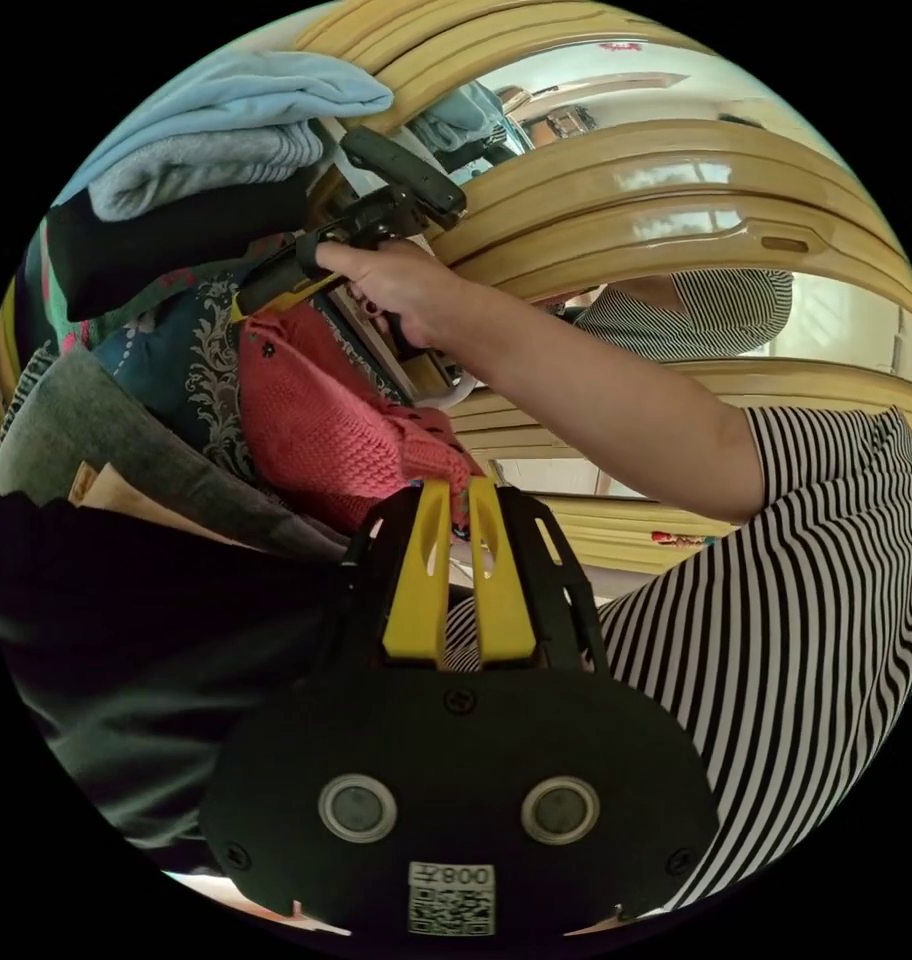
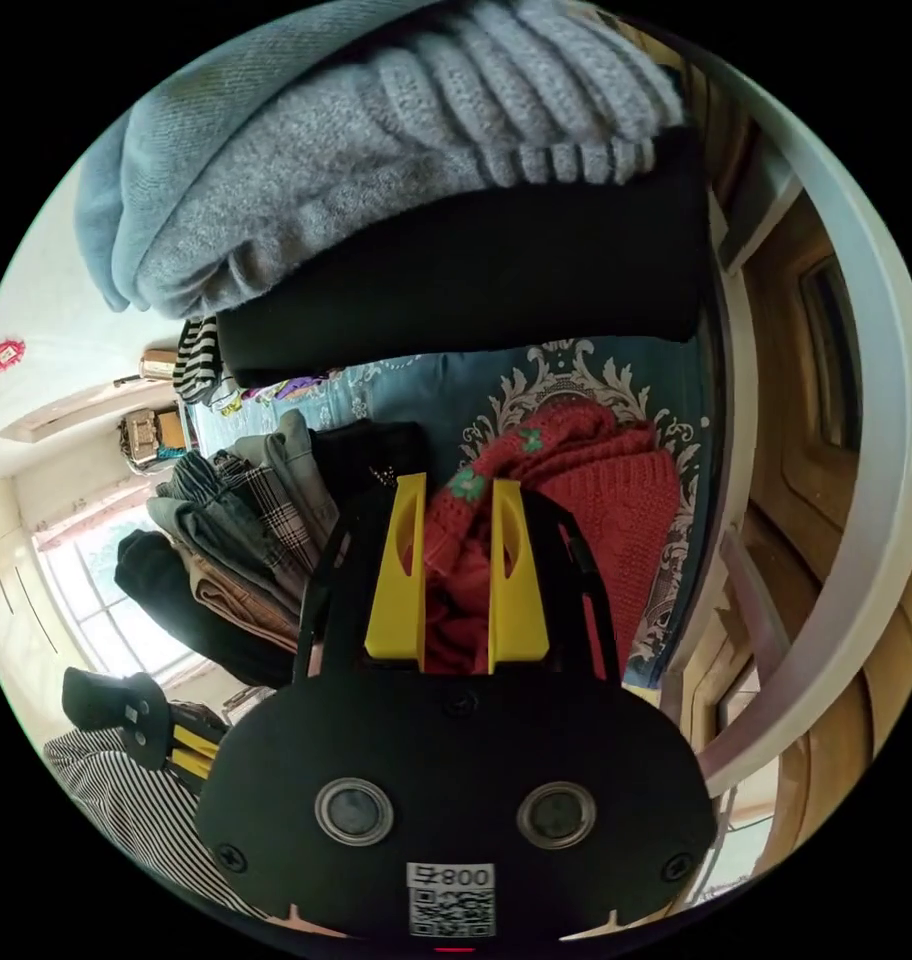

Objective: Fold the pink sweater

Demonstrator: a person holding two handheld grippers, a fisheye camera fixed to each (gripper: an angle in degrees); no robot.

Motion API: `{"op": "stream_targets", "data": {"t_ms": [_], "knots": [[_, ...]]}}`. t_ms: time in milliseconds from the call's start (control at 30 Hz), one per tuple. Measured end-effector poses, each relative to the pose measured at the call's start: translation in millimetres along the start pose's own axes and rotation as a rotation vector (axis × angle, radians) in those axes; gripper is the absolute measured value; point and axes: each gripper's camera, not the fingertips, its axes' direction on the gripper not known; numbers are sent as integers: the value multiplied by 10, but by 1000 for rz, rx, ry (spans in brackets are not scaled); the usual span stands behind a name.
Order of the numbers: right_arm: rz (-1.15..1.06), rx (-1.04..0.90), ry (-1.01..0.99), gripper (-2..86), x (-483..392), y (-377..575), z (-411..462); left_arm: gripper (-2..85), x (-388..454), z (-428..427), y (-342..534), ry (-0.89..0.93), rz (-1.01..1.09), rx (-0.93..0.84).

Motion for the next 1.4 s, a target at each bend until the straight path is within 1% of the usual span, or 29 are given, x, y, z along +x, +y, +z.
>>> {"op": "stream_targets", "data": {"t_ms": [167,300,433,500,633,667,700,767,800,833,900,933,967,1000,1033,1067,1100,1133,1167,1200,1233,1267,1400], "knots": [[-43,-20,65,44,-41,128,360,35,361,-463,27,10,47,9],[-64,36,-3,31,-36,512,344,35,748,-1036,197,83,118,61],[-79,177,-74,25,-115,1305,205,34,1163,-1644,448,142,208,114],[-80,251,-98,24,-180,1721,156,34,1466,-2096,703,159,276,153],[-89,491,-189,21,-391,2779,37,33,1909,-2836,1214,229,380,240],[-106,579,-217,21,-494,3113,0,33,2059,-3099,1421,263,413,278],[-119,622,-231,20,-558,3284,-16,33,2215,-3376,1653,297,445,324],[-195,796,-271,20,-892,3997,-59,32,2468,-3811,2050,324,486,390],[-221,834,-276,19,-997,4174,-57,32,2634,-4105,2339,325,507,431],[-273,903,-266,19,-1232,4521,-31,32,2717,-4262,2496,326,519,455],[-359,1006,-248,19,-1602,5022,62,31,2997,-4936,3175,367,556,577],[-426,1083,-278,19,-1819,5358,139,31,3057,-5112,3351,379,561,609],[-501,1158,-325,19,-2015,5680,220,31,3181,-5482,3725,389,570,683],[-541,1190,-344,19,-2115,5829,262,30,3314,-5840,4090,381,583,747],[-626,1235,-374,19,-2333,6090,359,30,3388,-6019,4273,379,597,778],[-725,1256,-396,19,-2586,6301,481,30,3543,-6381,4649,393,637,853],[-777,1263,-408,19,-2719,6393,549,29,3711,-6740,5026,396,684,926],[-883,1278,-434,19,-2985,6567,699,29,3794,-6916,5216,392,704,966],[-979,1279,-457,19,-3236,6711,840,29,3950,-7264,5596,380,736,1048],[-1026,1278,-471,19,-3359,6776,914,29,4109,-7598,5961,355,765,1113],[-1120,1271,-499,19,-3598,6888,1071,29,4193,-7759,6144,332,776,1144],[-1201,1252,-519,19,-3833,6954,1242,29,4372,-8067,6531,261,788,1212],[-1362,1135,-586,19,-4456,6912,1836,28,4894,-8971,7838,-6,747,1428]]}}
